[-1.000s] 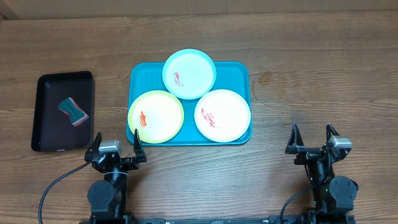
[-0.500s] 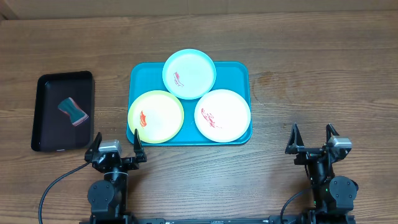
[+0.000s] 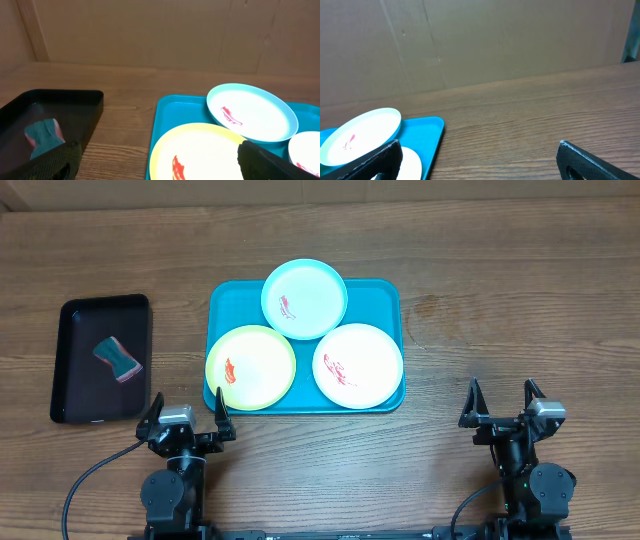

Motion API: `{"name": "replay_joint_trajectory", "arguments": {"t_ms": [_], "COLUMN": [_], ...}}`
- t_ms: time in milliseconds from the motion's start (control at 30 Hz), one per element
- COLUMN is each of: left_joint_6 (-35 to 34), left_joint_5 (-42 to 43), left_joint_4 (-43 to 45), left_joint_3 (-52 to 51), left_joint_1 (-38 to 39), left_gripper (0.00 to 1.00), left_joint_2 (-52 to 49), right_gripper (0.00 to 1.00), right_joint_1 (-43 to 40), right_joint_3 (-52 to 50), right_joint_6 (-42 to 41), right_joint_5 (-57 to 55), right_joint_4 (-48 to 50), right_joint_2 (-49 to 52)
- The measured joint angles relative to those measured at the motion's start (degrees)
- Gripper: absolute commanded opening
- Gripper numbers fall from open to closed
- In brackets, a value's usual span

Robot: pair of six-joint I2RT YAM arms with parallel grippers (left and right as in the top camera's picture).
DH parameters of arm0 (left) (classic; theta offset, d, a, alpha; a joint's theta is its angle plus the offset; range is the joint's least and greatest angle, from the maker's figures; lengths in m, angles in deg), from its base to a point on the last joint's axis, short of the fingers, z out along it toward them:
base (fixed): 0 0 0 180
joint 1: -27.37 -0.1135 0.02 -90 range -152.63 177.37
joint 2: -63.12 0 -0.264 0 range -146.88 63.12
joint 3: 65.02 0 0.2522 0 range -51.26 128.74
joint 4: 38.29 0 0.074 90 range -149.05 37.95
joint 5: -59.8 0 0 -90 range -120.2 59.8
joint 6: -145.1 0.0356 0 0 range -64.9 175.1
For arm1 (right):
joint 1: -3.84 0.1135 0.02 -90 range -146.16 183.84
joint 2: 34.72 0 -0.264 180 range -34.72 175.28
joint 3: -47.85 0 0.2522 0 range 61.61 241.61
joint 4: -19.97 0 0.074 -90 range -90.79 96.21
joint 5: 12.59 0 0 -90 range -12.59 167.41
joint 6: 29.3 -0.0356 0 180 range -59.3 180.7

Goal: Clean dirty plates on tray and stack at the side

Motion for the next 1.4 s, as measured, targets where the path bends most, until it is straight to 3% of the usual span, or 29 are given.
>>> {"name": "replay_joint_trajectory", "arguments": {"t_ms": [167, 267, 333, 400, 467, 567, 800, 967, 1100, 1200, 1400], "left_joint_6": [-8.1, -13.6, -14.8, -14.8, -13.6, -9.5, -0.7, 1.0, -4.7, -7.7, -8.7], "left_joint_5": [7.0, 14.6, 18.6, 19.9, 19.2, 16.3, 14.2, 11.9, 1.3, -4.1, -2.8], "left_joint_4": [7.2, 17.2, 26.3, 28.3, 23.1, 7.8, -25.6, -33.7, -43.3, -45.5, -47.6], "left_joint_3": [-0.1, -0.1, 0.2, 1.9, 6.0, 17.7, 54.9, 64.9, 72.1, 75.4, 76.6], "left_joint_1": [0.0, 0.0, 0.0, 0.0, 0.0, 0.0, 0.0, 0.0, -2.4, -5.4, -9.1], "left_gripper": [1.00, 1.00, 1.00, 1.00, 1.00, 1.00, 1.00, 1.00, 1.00, 1.00, 1.00], "left_joint_2": [0.0, 0.0, 0.0, 0.0, -0.4, -5.1, -33.1, -46.9, -57.7, -64.1, -72.9], "right_gripper": [1.00, 1.00, 1.00, 1.00, 1.00, 1.00, 1.00, 1.00, 1.00, 1.00, 1.00], "right_joint_1": [0.0, 0.0, 0.0, 0.0, 0.0, 0.0, 0.0, 0.0, 0.0, 0.0, 0.0], "right_joint_3": [0.0, 0.0, 0.0, 0.0, 0.0, 0.0, 0.0, 0.0, 0.0, 0.0, 0.0], "right_joint_6": [0.0, 0.0, 0.0, 0.0, 0.0, 0.0, 0.1, 0.2, 0.2, 0.1, 0.1], "right_joint_5": [0.0, 0.0, 0.0, 0.0, 0.0, 0.0, 0.0, 0.0, 0.0, 0.0, 0.0], "right_joint_4": [0.0, 0.0, 0.0, 0.0, 0.0, 0.0, 0.0, 0.0, 0.0, 0.0, 0.0], "right_joint_2": [0.0, 0.0, 0.0, 0.0, 0.0, 0.0, 0.0, 0.0, 0.0, 0.0, 0.0]}}
